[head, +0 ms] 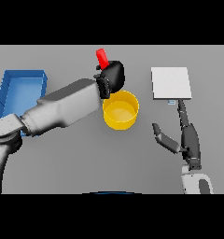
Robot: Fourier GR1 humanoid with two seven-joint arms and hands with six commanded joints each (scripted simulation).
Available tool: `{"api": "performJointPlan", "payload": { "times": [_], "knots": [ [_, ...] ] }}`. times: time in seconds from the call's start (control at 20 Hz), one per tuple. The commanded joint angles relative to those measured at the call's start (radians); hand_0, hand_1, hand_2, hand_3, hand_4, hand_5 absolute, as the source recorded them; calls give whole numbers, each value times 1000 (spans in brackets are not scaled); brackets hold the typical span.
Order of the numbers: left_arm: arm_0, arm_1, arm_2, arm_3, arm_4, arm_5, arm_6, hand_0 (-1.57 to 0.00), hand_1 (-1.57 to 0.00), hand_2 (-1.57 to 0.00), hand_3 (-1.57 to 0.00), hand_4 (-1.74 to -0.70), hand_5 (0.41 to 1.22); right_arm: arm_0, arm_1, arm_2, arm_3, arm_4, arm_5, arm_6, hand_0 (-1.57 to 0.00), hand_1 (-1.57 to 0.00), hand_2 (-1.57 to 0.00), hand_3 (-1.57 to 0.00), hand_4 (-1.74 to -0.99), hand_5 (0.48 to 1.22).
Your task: Pick up the red beaker and tilt it to pour out 1 green nut into yellow bowl. Pick up the yellow bowl and place it on the metallic measuring scale.
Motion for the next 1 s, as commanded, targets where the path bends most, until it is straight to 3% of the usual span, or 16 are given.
{"api": "performJointPlan", "payload": {
  "times": [0.0,0.1,0.25,0.3,0.35,0.45,0.55,0.7,0.85,0.95],
  "knots": [
    [-19,-6,-8,19,-5,12,-12,-1571,-1571,-1571,-1570,-1734,1221,3,3,3,2,-3,5,4,1,1,1,1,-1209,593],
    [-41,-13,-22,23,-4,8,-25,-1571,-1571,-1571,-1570,-1733,1221,1,4,3,1,11,-8,10,1,1,1,1,-1207,594],
    [-119,29,15,21,31,8,-50,-1571,-1571,-1571,-1571,-1729,1221,-2,6,8,-2,15,-7,14,1,1,1,1,-1209,592],
    [-146,50,31,35,42,26,-54,-1571,-1571,-1571,-1494,-1727,1221,-5,4,6,5,16,-9,8,1,1,1,1,-1203,592],
    [-173,64,47,43,53,24,-49,-1571,-1571,-1399,-1509,-1676,1221,-9,7,9,6,19,-11,12,1,1,1,1,-1201,592],
    [-230,91,92,85,85,58,-61,-1571,-1571,-1461,-1041,-1699,1221,-10,11,8,14,6,-4,-3,1,1,1,1,-1186,596],
    [-279,118,143,140,127,71,-53,-1571,-1571,-1501,-1232,-1705,1221,-9,8,2,2,-16,8,-10,1,1,1,1,-1181,593],
    [-318,138,259,253,234,67,7,-1571,-1571,-1535,-1397,-1720,1221,-19,4,-5,1,-42,26,-6,1,1,1,1,-1193,597],
    [-294,187,432,365,405,110,122,-1571,-1571,-1553,-1365,-1729,1221,-31,16,1,28,-38,23,1,1,1,1,1,-1209,593],
    [-248,243,532,400,527,157,140,-1571,-1571,-1559,-1368,-1733,1221,-43,11,-9,37,-52,28,-8,1,1,1,1,-1224,592]
  ]
}}
